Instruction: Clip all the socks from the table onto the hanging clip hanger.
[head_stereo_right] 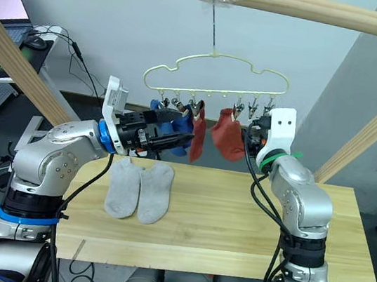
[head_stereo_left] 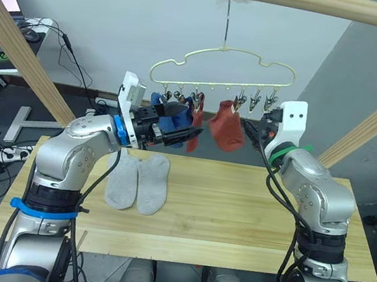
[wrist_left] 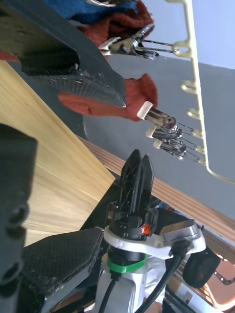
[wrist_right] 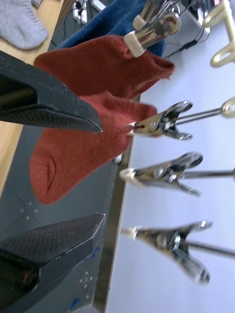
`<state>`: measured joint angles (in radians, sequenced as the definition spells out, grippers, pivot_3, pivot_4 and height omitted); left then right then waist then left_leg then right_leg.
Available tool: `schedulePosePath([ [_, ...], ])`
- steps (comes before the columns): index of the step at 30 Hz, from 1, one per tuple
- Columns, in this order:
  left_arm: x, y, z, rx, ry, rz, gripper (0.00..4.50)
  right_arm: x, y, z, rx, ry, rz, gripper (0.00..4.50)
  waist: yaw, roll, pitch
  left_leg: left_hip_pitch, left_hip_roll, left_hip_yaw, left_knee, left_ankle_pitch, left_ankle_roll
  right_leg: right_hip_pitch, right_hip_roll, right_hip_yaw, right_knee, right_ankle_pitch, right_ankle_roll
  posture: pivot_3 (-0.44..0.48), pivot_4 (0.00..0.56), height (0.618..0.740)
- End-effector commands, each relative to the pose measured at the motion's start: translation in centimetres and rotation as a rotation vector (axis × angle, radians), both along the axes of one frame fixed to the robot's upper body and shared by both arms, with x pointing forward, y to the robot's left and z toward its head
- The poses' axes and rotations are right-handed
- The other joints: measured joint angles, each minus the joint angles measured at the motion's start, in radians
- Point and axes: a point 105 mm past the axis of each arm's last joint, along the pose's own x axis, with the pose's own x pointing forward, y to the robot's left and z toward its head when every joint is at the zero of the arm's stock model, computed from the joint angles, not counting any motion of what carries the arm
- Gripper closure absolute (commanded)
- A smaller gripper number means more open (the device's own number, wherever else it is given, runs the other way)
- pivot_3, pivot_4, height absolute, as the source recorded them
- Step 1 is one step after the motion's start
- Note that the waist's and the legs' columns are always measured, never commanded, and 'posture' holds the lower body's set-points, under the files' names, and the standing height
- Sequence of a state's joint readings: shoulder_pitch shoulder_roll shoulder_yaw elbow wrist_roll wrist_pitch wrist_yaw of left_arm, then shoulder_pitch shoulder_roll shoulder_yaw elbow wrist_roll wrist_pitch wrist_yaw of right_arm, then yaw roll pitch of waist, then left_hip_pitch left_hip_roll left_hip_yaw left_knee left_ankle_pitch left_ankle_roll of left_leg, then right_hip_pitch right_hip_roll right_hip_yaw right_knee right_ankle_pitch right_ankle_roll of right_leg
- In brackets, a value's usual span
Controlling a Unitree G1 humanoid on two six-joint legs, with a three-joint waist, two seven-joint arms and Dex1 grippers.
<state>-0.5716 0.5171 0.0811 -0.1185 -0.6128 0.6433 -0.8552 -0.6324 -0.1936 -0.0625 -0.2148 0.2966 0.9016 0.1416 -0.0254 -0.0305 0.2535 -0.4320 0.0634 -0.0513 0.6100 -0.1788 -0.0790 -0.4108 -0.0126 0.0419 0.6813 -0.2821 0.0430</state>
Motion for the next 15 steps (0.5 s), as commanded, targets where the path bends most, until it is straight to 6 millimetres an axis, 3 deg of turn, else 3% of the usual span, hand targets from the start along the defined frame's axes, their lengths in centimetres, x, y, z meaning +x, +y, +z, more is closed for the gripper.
schedulePosePath([
  [1, -0.6, 0.3, 1.2, 0.001, -0.056, 0.009, 0.0, 0.4, 0.2, 1.5, 0.001, -0.061, 0.02, 1.78, 0.002, 0.0, 0.0, 0.0, 0.0, 0.0, 0.0, 0.0, 0.0, 0.0, 0.0, 0.0, 0.0, 0.0, 0.0, 0.122, 0.234, 0.74],
  [8, -0.8, 0.7, 0.8, 0.007, -0.051, 0.032, 0.0, 1.9, 0.3, 1.9, -0.016, -0.076, 0.022, 1.78, 0.008, 0.0, 0.0, 0.0, 0.0, 0.0, 0.0, 0.0, 0.0, 0.0, 0.0, 0.0, 0.0, 0.0, 0.0, 0.136, 0.236, 0.74],
  [11, -0.8, 0.7, 0.8, 0.007, -0.049, 0.038, 0.0, 2.4, 0.2, 2.1, -0.028, -0.08, 0.016, 2.36, 0.014, 0.0, 0.0, 0.0, 0.0, 0.0, 0.0, 0.0, 0.0, 0.0, 0.0, 0.0, 0.0, 0.0, 0.0, 0.14, 0.236, 0.74],
  [15, -0.7, 0.8, 0.7, 0.007, -0.048, 0.043, 0.0, 2.8, 0.3, 2.4, -0.033, -0.085, 0.018, 2.36, 0.022, 0.0, 0.0, 0.0, 0.0, 0.0, -0.001, 0.0, 0.0, 0.0, 0.0, 0.0, 0.0, 0.0, 0.0, 0.139, 0.236, 0.74],
])
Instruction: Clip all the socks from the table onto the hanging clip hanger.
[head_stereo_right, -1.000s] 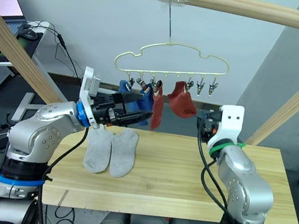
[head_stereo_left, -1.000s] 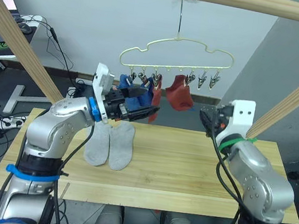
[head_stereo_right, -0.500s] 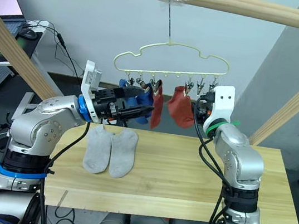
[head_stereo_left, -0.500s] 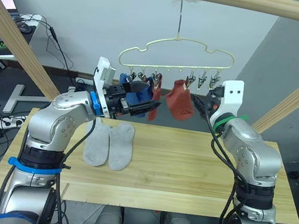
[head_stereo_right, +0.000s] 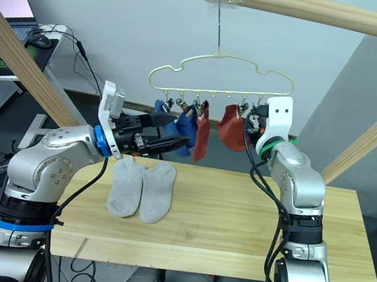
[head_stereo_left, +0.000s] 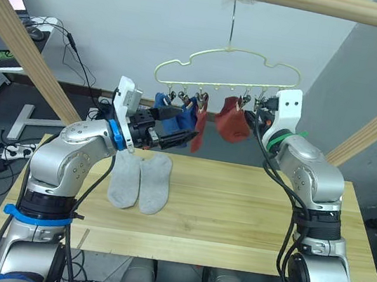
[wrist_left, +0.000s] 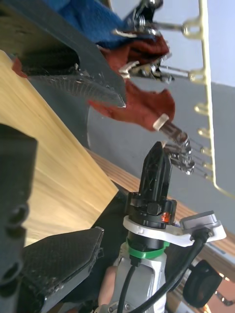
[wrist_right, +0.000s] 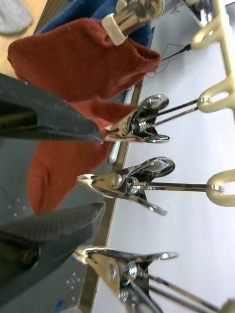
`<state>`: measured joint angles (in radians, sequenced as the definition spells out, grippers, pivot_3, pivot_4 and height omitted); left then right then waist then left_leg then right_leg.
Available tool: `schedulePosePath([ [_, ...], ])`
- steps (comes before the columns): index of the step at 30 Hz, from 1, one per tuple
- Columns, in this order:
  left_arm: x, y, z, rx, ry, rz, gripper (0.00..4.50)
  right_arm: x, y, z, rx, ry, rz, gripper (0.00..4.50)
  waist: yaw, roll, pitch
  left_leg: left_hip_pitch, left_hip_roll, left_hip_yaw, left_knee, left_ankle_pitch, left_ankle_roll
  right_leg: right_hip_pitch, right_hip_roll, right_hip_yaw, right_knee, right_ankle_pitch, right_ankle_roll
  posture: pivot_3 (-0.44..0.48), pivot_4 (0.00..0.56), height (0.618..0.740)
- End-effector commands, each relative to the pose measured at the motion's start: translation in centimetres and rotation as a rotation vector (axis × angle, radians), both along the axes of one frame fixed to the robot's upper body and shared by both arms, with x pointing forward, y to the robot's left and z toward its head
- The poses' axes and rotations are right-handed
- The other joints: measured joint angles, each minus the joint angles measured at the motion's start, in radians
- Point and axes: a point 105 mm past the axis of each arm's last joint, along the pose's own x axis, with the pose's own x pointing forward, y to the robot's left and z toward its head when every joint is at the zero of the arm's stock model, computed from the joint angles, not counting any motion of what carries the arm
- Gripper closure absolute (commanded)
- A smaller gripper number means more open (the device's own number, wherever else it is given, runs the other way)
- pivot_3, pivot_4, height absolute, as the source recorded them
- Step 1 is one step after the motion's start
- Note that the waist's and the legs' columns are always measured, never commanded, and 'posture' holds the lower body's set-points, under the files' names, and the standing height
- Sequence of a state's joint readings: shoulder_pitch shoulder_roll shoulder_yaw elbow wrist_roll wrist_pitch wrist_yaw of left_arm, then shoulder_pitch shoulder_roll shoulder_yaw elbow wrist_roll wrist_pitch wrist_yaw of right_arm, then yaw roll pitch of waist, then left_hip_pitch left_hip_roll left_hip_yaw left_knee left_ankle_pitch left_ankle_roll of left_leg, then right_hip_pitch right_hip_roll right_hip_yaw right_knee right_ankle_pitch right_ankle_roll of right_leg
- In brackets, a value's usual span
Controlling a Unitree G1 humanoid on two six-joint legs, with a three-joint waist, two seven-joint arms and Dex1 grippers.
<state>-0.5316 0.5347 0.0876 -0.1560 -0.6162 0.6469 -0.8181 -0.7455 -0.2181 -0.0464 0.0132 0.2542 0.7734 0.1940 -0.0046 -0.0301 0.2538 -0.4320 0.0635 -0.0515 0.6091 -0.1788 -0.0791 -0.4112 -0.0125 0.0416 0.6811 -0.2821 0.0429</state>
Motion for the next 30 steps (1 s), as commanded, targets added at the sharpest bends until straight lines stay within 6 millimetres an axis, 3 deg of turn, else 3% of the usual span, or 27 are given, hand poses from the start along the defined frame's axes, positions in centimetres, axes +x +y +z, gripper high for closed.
schedulePosePath([
  [1, -0.5, 0.2, 1.2, -0.008, -0.053, 0.001, 0.0, 0.3, 0.3, 2.0, -0.004, -0.068, 0.011, 2.36, 0.002, 0.0, 0.0, 0.0, 0.0, 0.0, 0.0, 0.0, 0.0, 0.0, 0.0, 0.0, 0.0, 0.0, 0.0, 0.141, 0.237, 0.74],
  [21, -0.3, 0.1, 0.9, -0.006, -0.057, 0.024, 0.0, 2.5, -1.2, 3.6, -0.045, -0.086, -0.09, 2.36, 0.005, 0.0, 0.0, 0.0, 0.0, 0.0, -0.001, 0.0, 0.0, -0.001, 0.0, 0.0, 0.0, 0.0, 0.0, 0.146, 0.233, 0.74],
  [30, -0.2, 0.1, 0.9, -0.003, -0.062, 0.034, 0.0, 2.7, -0.6, 4.7, -0.01, -0.09, -0.112, 2.36, 0.005, 0.0, 0.0, 0.0, 0.0, 0.0, -0.001, 0.0, 0.0, -0.001, 0.0, 0.0, 0.0, 0.0, 0.0, 0.144, 0.234, 0.74],
])
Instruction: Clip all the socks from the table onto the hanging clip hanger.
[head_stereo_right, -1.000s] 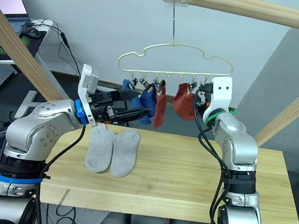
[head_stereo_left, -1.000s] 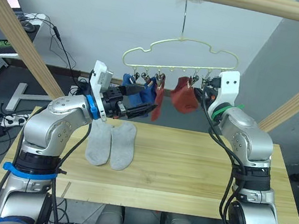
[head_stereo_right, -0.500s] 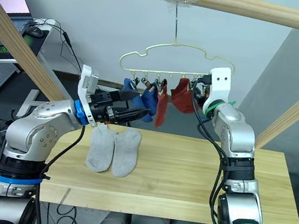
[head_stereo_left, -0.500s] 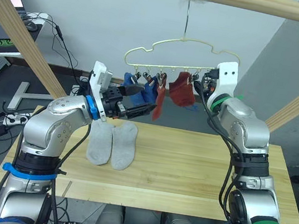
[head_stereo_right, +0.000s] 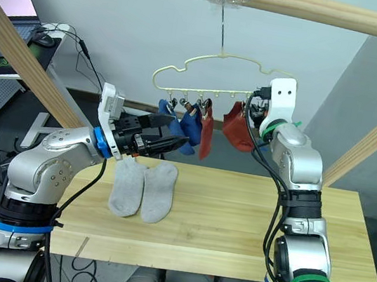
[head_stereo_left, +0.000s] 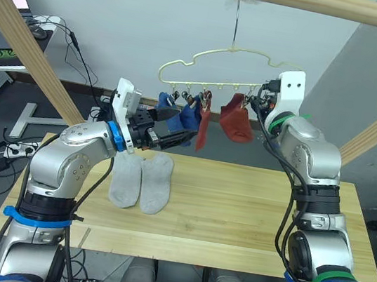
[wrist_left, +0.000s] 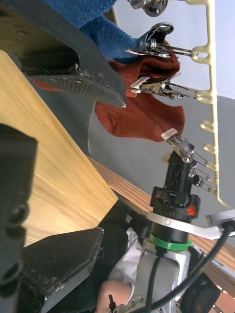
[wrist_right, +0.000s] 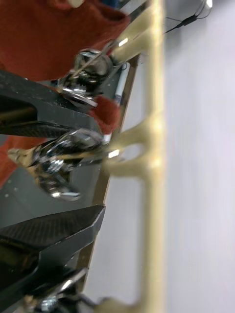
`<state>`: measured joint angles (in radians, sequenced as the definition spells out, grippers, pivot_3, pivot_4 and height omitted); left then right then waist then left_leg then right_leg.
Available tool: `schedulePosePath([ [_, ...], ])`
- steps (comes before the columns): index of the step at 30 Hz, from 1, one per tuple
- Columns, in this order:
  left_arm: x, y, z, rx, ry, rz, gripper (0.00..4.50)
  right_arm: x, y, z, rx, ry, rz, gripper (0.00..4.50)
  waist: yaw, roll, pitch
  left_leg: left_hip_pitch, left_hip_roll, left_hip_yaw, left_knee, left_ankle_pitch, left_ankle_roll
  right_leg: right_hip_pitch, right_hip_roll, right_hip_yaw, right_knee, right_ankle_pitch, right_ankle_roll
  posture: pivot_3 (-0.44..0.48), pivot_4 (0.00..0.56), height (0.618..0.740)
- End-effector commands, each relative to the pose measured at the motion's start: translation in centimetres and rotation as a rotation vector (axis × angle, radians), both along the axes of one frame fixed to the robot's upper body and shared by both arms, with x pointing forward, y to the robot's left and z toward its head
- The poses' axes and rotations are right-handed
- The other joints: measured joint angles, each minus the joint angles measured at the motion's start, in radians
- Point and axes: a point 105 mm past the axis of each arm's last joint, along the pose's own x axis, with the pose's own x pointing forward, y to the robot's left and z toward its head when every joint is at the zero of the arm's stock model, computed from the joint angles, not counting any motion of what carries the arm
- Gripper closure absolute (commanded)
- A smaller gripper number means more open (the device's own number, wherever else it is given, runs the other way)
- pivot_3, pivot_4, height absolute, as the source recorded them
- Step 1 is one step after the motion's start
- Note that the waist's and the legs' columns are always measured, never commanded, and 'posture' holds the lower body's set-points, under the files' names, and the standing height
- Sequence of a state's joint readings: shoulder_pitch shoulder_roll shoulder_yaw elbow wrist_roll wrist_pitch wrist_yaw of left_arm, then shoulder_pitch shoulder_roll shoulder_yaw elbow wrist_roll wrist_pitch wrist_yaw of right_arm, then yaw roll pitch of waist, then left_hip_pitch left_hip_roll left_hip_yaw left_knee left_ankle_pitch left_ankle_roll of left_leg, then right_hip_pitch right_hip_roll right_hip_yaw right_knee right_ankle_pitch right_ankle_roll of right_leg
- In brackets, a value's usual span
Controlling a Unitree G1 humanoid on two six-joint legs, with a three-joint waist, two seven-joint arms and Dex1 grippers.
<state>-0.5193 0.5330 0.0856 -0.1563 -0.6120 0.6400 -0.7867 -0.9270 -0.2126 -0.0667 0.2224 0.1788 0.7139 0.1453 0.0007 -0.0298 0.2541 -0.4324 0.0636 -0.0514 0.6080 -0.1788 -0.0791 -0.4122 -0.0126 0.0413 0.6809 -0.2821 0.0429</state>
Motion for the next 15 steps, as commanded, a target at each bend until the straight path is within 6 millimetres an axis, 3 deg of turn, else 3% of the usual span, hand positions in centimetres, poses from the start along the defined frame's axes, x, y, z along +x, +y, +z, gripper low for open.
schedulePosePath([
  [1, -0.41, -0.18, 1.19, -0.002, -0.068, -0.001, 0.0, -0.13, -0.09, 1.81, 0.022, -0.048, -0.019, 2.36, 0.0, 0.0, 0.0, 0.0, 0.0, 0.0, 0.0, 0.0, 0.0, 0.0, 0.0, 0.0, 0.0, 0.0, 0.0, 0.144, 0.234, 0.74],
  [2, -0.42, -0.2, 1.19, -0.003, -0.069, 0.0, 0.0, -0.13, -0.07, 1.79, 0.024, -0.046, -0.022, 2.36, 0.0, 0.0, 0.0, 0.0, 0.0, 0.0, 0.0, 0.0, 0.0, 0.0, 0.0, 0.0, 0.0, 0.0, 0.0, 0.144, 0.234, 0.74],
  [5, -0.43, -0.23, 1.16, -0.002, -0.069, 0.001, 0.0, -0.23, 0.12, 1.63, 0.03, -0.035, -0.021, 2.97, 0.0, 0.0, 0.0, 0.0, 0.0, 0.0, 0.0, 0.0, 0.0, 0.0, 0.0, 0.0, 0.0, 0.0, 0.0, 0.144, 0.234, 0.74],
  [15, -0.28, -0.34, 1.2, -0.006, -0.07, 0.004, 0.0, -0.41, 0.0, 1.37, 0.01, -0.013, -0.041, 2.97, 0.0, 0.0, 0.0, 0.0, 0.0, 0.0, 0.0, 0.0, 0.0, 0.0, 0.0, 0.0, 0.0, 0.0, 0.0, 0.133, 0.241, 0.74],
])
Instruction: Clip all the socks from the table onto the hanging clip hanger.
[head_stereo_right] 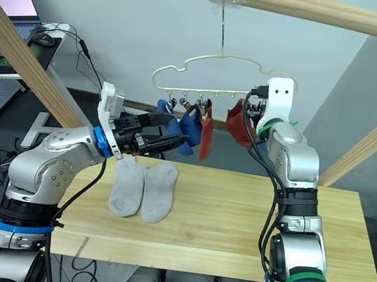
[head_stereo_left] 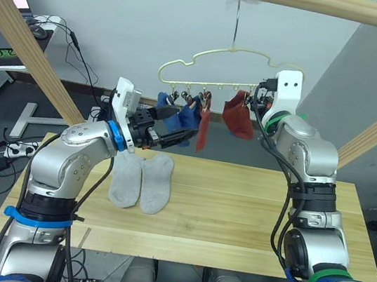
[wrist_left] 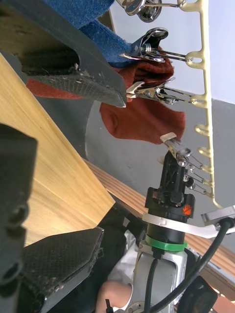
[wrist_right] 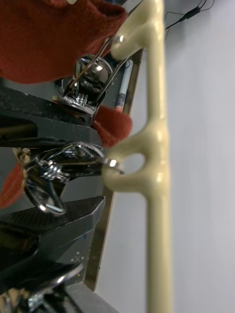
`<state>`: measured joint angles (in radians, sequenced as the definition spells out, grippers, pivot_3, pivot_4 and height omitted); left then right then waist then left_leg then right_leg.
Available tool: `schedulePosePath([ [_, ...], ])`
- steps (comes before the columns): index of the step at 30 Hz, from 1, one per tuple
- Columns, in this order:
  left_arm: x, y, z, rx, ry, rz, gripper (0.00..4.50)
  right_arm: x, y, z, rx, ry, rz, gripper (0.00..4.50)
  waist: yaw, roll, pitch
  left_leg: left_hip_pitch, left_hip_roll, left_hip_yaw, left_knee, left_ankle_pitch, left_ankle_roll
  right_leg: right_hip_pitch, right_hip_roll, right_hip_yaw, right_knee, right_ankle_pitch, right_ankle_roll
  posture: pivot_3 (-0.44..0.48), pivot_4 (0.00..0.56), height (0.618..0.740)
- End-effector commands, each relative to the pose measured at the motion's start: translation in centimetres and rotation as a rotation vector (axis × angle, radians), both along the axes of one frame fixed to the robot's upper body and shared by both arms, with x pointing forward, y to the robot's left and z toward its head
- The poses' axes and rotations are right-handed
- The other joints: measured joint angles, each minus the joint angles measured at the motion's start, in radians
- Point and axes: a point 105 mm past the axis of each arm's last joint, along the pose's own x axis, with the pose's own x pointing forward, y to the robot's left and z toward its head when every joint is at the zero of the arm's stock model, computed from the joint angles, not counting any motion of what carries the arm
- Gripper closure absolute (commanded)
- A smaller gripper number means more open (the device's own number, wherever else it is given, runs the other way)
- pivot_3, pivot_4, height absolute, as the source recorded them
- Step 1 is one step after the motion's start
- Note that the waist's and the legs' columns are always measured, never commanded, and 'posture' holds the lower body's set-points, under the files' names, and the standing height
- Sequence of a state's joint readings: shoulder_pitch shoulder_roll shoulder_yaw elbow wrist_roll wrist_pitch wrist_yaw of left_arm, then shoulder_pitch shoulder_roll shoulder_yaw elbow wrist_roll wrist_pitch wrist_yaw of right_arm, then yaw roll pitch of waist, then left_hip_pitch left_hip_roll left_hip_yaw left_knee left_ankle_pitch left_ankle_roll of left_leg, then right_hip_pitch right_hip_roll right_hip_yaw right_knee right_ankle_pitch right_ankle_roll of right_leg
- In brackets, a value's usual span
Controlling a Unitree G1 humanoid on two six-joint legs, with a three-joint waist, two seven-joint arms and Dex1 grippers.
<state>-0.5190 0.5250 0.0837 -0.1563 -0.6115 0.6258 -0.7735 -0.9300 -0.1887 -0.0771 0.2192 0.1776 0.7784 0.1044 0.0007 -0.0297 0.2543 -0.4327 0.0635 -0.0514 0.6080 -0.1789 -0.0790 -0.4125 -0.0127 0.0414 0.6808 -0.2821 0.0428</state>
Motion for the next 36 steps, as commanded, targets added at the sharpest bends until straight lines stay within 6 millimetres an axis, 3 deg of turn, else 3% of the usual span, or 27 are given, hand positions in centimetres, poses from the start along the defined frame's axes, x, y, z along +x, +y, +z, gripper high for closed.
schedulePosePath([
  [1, -0.4, -0.2, 1.1, 0.002, -0.058, -0.004, 0.0, -0.4, -0.2, 2.2, -0.006, -0.071, -0.015, 2.97, 0.0, 0.0, 0.0, 0.0, 0.0, 0.0, 0.0, 0.0, 0.0, 0.0, 0.0, 0.0, 0.0, 0.0, 0.0, 0.133, 0.241, 0.74],
  [21, -0.1, -0.1, 0.9, -0.001, -0.061, 0.025, 0.0, -0.6, 0.9, 4.0, 0.045, -0.067, -0.044, 2.97, 0.0, 0.001, 0.001, -0.001, 0.0, 0.0, -0.001, 0.0, 0.0, -0.002, 0.0, 0.0, 0.0, 0.0, 0.0, 0.139, 0.247, 0.74],
  [30, 0.0, 0.0, 0.9, 0.004, -0.064, 0.039, 0.0, -0.4, 0.4, 3.9, 0.035, -0.065, -0.074, 2.97, 0.0, 0.001, 0.001, -0.002, 0.0, 0.0, -0.002, 0.0, 0.0, -0.002, 0.0, 0.0, 0.0, 0.0, 0.0, 0.139, 0.247, 0.74],
  [36, 0.6, 0.3, -0.1, 0.045, -0.024, 0.086, 0.0, -0.4, 0.1, 3.8, 0.03, -0.065, -0.09, 4.45, 0.0, 0.001, 0.001, -0.002, 0.0, 0.0, -0.002, 0.0, 0.0, -0.003, 0.0, 0.0, 0.0, 0.0, 0.0, 0.135, 0.245, 0.74],
])
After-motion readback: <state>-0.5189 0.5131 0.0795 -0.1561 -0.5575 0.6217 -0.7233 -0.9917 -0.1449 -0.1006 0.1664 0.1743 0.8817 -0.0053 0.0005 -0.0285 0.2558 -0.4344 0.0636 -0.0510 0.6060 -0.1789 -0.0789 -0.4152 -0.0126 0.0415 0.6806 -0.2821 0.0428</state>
